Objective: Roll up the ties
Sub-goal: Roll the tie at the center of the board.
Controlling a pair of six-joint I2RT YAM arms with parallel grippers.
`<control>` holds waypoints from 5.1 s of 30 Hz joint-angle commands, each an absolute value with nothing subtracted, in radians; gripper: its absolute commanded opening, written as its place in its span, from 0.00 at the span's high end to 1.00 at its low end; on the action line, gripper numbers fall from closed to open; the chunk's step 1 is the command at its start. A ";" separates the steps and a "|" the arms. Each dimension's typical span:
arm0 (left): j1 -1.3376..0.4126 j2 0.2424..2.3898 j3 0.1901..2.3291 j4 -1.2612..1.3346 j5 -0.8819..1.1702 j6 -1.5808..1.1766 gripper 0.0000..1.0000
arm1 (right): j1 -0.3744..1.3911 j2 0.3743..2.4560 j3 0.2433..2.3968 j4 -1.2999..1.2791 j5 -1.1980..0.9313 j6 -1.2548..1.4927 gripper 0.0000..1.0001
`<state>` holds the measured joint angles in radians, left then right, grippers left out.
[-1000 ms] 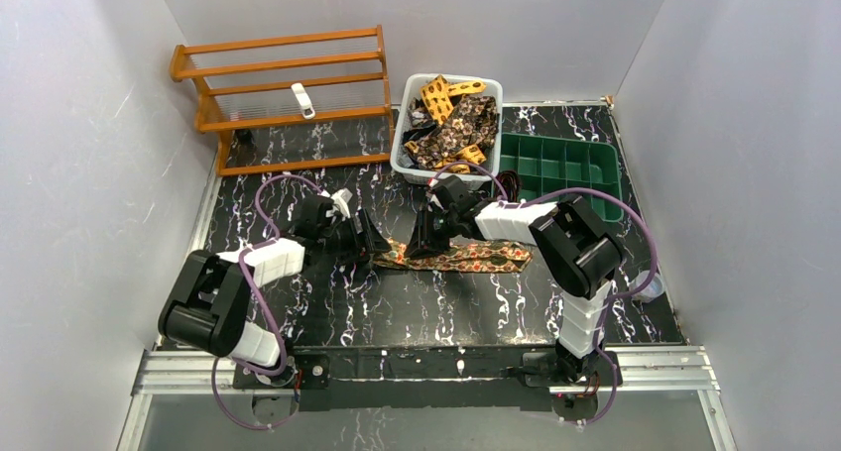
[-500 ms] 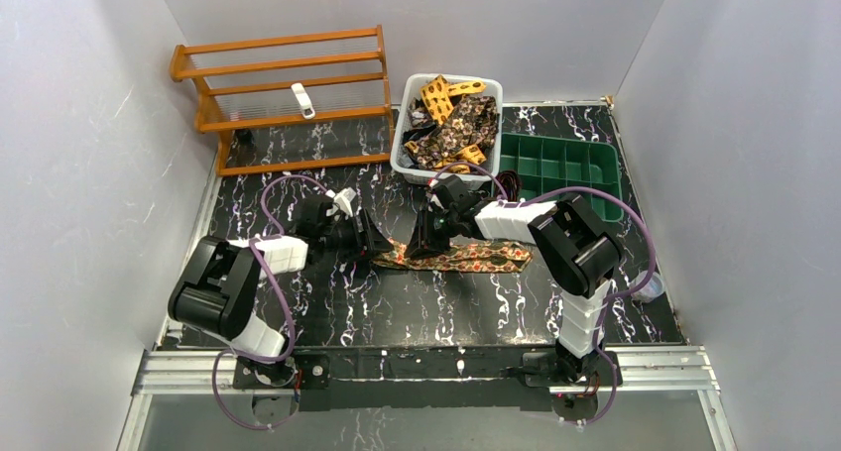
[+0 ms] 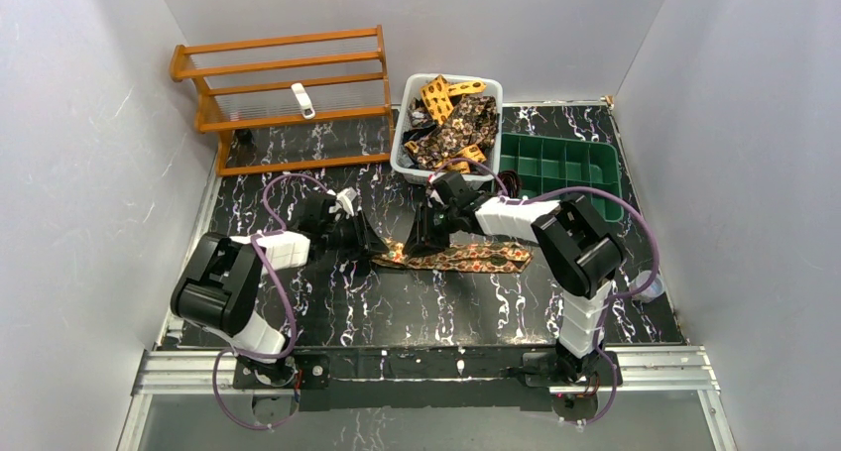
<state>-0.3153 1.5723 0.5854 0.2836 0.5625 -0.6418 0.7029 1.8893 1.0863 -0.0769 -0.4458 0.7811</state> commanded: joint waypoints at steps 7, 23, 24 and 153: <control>-0.332 1.484 0.632 0.137 0.433 -0.637 0.66 | 0.692 1.755 1.107 -0.183 -0.261 0.681 0.59; -0.370 1.464 0.726 -0.012 0.302 -0.596 0.66 | 0.701 1.804 1.018 -0.199 -0.290 0.680 0.67; -0.380 1.468 0.747 -0.058 0.280 -0.571 0.66 | 0.701 1.803 1.012 -0.192 -0.298 0.687 0.67; -0.393 1.409 0.688 -0.025 0.254 -0.666 0.17 | 0.672 1.615 0.912 0.058 -0.356 0.652 0.36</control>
